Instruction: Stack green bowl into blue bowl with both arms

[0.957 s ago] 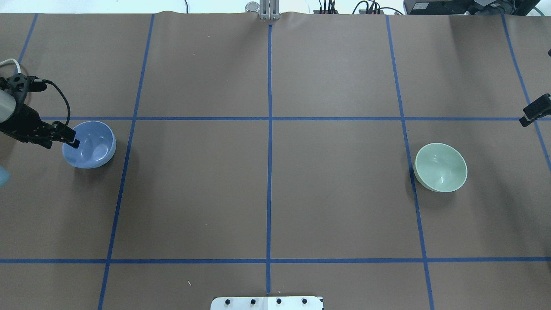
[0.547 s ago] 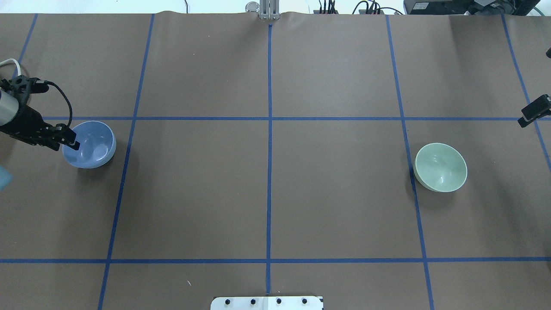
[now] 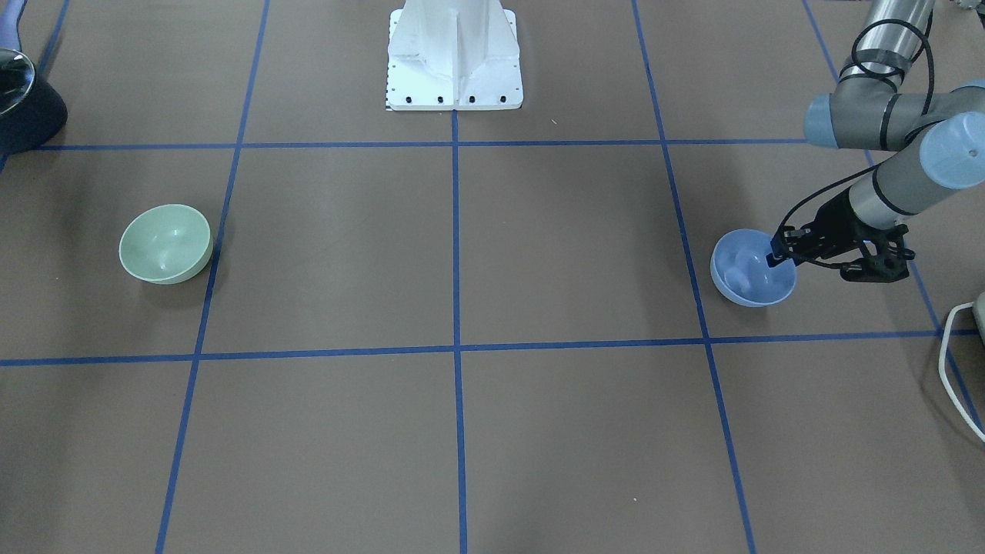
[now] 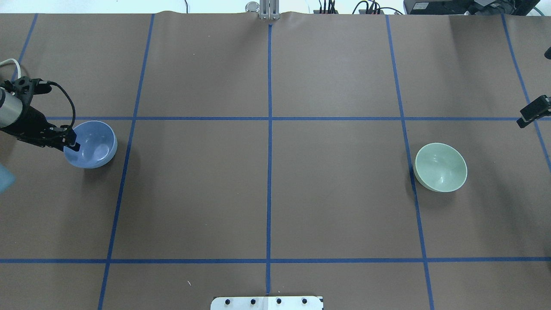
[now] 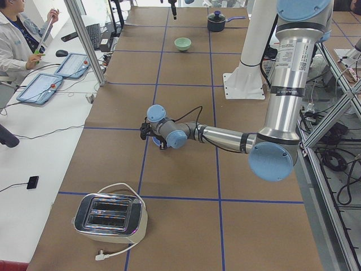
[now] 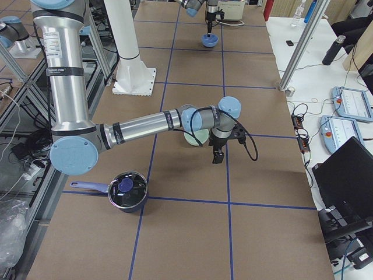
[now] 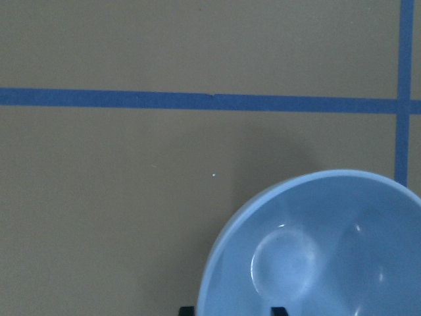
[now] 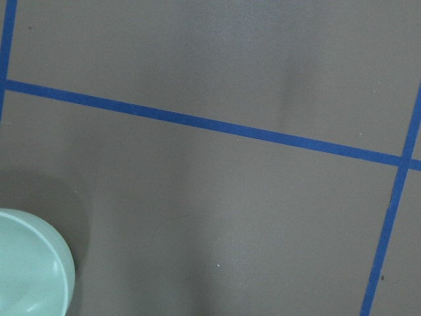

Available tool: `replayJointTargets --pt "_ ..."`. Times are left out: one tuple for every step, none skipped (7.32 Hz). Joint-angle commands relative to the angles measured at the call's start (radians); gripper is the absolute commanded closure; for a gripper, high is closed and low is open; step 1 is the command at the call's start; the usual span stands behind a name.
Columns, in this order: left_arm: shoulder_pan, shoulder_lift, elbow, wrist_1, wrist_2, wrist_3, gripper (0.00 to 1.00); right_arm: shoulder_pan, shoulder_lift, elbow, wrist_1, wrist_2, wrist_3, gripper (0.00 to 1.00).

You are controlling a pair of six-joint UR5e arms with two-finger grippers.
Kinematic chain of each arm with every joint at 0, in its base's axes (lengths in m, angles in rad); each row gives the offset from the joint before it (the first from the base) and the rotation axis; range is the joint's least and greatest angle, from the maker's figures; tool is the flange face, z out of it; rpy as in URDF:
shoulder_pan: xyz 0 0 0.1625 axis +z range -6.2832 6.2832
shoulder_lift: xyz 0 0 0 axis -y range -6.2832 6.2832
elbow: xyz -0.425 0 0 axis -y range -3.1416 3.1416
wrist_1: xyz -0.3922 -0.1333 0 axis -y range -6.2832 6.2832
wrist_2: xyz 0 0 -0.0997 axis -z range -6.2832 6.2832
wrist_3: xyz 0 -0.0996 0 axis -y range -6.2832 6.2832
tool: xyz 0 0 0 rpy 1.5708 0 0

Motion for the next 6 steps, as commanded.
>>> replayJointTargets --pt "0.003 -0.004 0.001 0.0 0.0 -0.019 0.75 -0.007 0.002 -0.001 0.0 0.0 0.0 0.0" --pt "0.004 -0.004 0.004 0.0 0.0 -0.02 0.8 -0.01 0.008 -0.002 -0.002 -0.002 0.0 0.0" --pt "0.006 -0.005 0.007 0.0 0.008 -0.022 0.82 -0.015 0.008 -0.002 -0.002 -0.002 0.0 0.0" --pt "0.009 -0.007 0.007 0.0 0.023 -0.039 0.84 -0.018 0.008 -0.004 0.0 -0.002 0.0 0.0" --pt "0.01 -0.025 0.001 0.0 0.023 -0.072 0.87 -0.02 0.017 -0.013 -0.002 -0.002 0.0 0.0" --pt "0.01 -0.032 -0.005 0.001 0.023 -0.103 0.9 -0.02 0.022 -0.019 0.0 -0.002 0.0 0.0"
